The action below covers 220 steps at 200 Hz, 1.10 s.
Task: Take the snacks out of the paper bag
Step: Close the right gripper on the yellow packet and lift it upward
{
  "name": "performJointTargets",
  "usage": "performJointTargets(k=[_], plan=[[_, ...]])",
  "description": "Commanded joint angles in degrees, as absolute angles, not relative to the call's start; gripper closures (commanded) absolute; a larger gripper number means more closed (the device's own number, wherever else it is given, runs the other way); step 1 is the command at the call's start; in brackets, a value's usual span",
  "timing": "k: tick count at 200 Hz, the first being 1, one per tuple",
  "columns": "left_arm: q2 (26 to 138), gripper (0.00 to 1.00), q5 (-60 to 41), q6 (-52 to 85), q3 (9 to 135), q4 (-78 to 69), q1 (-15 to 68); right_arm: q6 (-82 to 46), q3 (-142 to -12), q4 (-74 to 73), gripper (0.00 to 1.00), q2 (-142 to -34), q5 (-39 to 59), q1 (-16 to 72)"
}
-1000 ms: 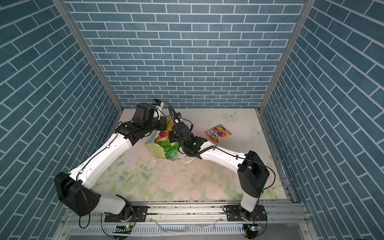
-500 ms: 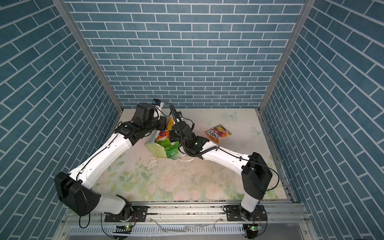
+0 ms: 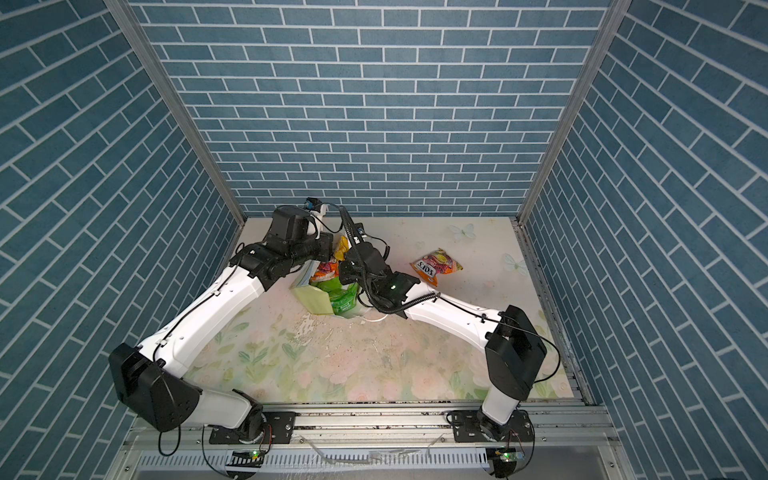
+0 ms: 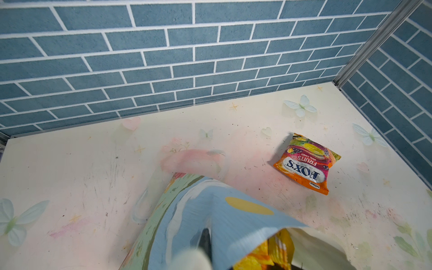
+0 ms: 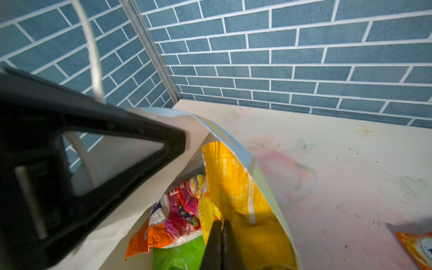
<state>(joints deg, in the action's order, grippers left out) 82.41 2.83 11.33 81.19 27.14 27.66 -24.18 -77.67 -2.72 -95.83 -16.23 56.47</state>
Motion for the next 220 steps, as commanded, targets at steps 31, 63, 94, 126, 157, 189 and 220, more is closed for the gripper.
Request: performJointTargets(k=[31, 63, 94, 126, 157, 189, 220], plan=[[82.7, 1.0, 4.63, 10.88, 83.28, 24.91, 27.69, -25.57, -77.34, -3.04, 1.0, -92.31, -14.86, 56.34], [82.79, 1.0, 4.66, 10.76, 83.37, 24.99, 27.72, -25.9, -77.08, -3.16, 1.0, -91.9, -14.5, 56.34], [82.71, 1.0, 4.96, 10.73, 83.27, 24.96, 27.69, -25.97, -76.82, -3.06, 1.0, -91.52, -14.34, 56.33], [82.94, 1.0, 5.1, 10.64, 83.33, 25.14, 27.7, -25.88, -76.61, -2.82, 1.0, -90.74, -13.81, 56.34], [82.88, 1.0, 5.12, 10.64, 83.41, 25.18, 27.69, -26.0, -76.42, -2.44, 1.0, -89.96, -13.36, 56.34], [82.97, 1.0, 5.28, 10.64, 83.43, 25.3, 27.69, -26.1, -76.71, -2.2, 1.0, -89.38, -11.84, 56.34], [82.97, 1.0, 5.69, 10.59, 83.37, 25.31, 27.76, -26.19, -76.29, -2.2, 1.0, -88.62, -11.85, 56.34]])
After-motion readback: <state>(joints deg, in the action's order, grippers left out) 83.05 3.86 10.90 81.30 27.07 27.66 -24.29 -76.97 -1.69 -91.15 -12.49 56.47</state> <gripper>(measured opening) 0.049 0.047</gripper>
